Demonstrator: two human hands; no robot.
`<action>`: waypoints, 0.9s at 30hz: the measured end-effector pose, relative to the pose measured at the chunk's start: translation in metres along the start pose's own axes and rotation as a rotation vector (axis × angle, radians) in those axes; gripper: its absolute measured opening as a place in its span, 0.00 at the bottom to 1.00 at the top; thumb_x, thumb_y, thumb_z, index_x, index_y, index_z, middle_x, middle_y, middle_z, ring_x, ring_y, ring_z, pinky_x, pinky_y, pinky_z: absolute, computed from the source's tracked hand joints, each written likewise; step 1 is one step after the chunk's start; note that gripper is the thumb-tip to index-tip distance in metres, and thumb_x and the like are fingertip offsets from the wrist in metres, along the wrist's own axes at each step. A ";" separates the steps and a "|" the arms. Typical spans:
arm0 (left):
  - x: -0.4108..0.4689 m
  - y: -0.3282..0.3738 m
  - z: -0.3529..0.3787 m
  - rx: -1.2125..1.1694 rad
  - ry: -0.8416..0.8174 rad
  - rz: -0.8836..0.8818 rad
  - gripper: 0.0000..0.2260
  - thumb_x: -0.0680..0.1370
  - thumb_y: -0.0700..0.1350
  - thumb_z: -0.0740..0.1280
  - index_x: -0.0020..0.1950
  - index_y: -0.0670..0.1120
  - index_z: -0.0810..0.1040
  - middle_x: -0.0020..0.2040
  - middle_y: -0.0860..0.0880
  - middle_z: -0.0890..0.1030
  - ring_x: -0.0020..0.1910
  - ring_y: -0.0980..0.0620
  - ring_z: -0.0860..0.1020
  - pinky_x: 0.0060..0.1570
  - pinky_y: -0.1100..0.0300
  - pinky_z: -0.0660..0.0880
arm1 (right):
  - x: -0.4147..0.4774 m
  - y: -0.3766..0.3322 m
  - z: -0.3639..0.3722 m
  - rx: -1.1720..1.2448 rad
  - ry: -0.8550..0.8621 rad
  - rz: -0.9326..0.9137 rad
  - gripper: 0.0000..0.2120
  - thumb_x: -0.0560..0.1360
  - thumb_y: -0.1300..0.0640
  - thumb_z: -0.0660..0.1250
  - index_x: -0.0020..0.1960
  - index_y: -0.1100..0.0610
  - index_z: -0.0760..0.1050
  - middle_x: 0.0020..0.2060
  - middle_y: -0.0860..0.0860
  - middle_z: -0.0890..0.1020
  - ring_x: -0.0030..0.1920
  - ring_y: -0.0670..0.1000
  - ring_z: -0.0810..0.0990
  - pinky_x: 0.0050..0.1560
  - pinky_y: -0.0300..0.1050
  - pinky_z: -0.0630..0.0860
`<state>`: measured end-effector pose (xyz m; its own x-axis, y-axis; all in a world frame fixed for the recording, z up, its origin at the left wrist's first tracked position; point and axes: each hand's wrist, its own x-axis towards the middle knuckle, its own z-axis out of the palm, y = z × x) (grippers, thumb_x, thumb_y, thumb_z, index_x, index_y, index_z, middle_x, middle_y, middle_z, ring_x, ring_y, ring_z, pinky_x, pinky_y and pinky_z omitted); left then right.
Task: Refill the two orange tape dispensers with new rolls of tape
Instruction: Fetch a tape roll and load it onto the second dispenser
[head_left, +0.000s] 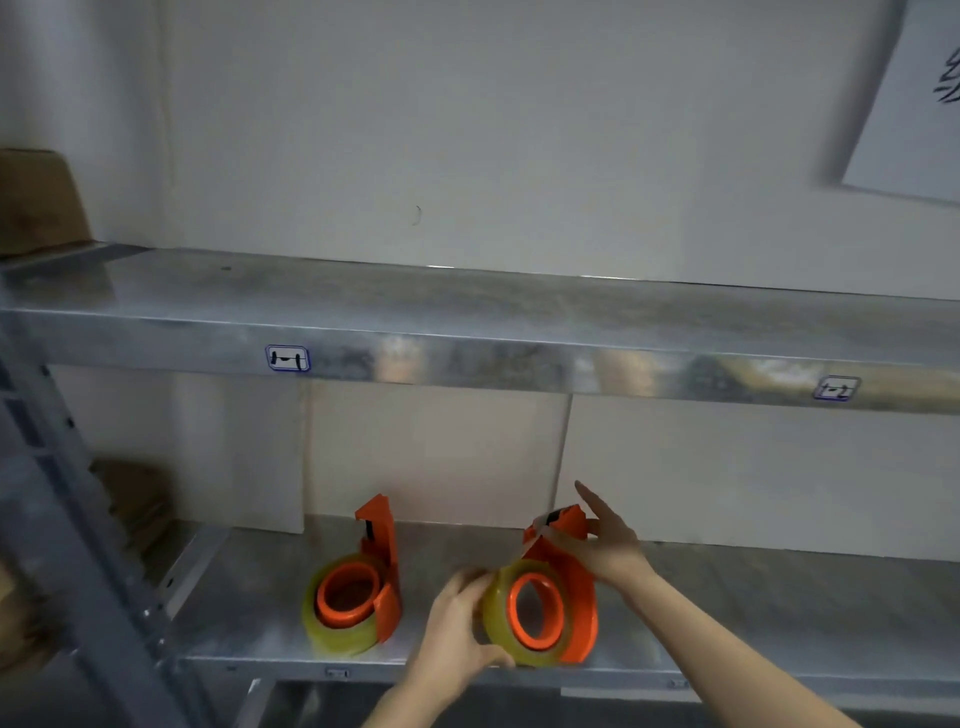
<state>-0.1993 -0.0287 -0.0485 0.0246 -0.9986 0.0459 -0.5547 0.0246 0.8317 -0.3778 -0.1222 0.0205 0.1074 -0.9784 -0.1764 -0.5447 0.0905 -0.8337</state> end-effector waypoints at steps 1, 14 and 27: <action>0.003 -0.001 0.002 0.008 0.017 -0.007 0.39 0.60 0.42 0.82 0.70 0.48 0.73 0.62 0.56 0.67 0.68 0.53 0.71 0.68 0.61 0.71 | 0.004 0.000 0.003 0.000 0.004 -0.001 0.42 0.66 0.40 0.73 0.74 0.41 0.56 0.65 0.55 0.76 0.64 0.56 0.75 0.59 0.46 0.73; 0.019 -0.020 0.020 0.166 0.056 -0.106 0.37 0.59 0.60 0.79 0.67 0.57 0.75 0.60 0.55 0.74 0.62 0.55 0.72 0.64 0.58 0.72 | 0.033 0.015 0.039 -0.088 0.064 -0.044 0.38 0.73 0.44 0.67 0.76 0.46 0.51 0.61 0.57 0.78 0.61 0.59 0.76 0.58 0.49 0.71; 0.015 -0.017 0.030 0.161 0.084 -0.148 0.46 0.65 0.56 0.77 0.78 0.51 0.58 0.72 0.54 0.71 0.72 0.53 0.67 0.71 0.59 0.63 | 0.031 0.026 0.040 -0.058 0.010 0.019 0.38 0.74 0.45 0.67 0.76 0.47 0.49 0.67 0.58 0.73 0.65 0.60 0.74 0.63 0.54 0.72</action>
<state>-0.2146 -0.0458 -0.0781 0.1812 -0.9833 -0.0187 -0.6652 -0.1366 0.7340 -0.3557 -0.1426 -0.0278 0.0883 -0.9785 -0.1864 -0.5940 0.0984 -0.7984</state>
